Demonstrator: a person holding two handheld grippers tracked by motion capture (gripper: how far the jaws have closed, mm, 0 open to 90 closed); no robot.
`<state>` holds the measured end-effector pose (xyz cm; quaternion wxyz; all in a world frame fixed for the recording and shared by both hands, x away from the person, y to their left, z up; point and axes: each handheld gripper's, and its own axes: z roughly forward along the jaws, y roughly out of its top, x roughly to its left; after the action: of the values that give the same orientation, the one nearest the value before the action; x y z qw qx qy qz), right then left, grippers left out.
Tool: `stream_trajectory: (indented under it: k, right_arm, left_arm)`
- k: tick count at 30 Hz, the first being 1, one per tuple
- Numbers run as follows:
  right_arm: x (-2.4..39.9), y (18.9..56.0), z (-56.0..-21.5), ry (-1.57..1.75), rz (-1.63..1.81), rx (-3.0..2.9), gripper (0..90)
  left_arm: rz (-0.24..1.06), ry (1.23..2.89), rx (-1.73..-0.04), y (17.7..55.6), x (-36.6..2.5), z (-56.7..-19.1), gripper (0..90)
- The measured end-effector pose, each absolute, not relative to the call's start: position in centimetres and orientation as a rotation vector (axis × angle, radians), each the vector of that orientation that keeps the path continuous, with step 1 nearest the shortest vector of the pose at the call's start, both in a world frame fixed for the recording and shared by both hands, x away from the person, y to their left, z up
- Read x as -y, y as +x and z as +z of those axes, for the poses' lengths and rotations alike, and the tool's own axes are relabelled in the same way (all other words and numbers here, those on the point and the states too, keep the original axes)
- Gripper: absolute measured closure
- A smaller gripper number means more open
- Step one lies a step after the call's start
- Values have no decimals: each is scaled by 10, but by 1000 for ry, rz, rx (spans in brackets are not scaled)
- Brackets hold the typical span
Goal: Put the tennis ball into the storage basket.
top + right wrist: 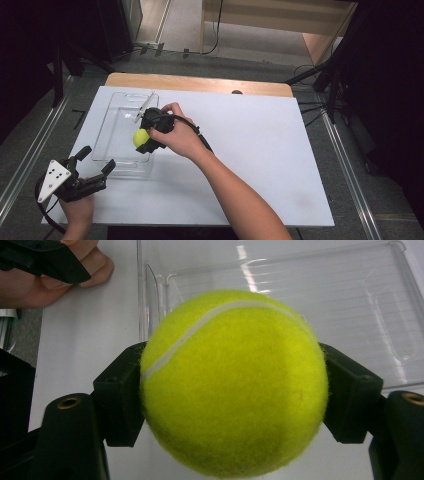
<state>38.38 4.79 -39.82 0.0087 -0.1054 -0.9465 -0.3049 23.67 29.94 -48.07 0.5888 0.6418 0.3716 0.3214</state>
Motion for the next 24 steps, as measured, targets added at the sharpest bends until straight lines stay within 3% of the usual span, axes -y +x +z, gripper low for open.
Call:
stream_trajectory:
  k: [24]
  right_arm:
    - [-74, 386, -413, -301, -914, 2964, 237]
  left_arm:
    - [747, 1496, -865, 237, -300, -481, 113]
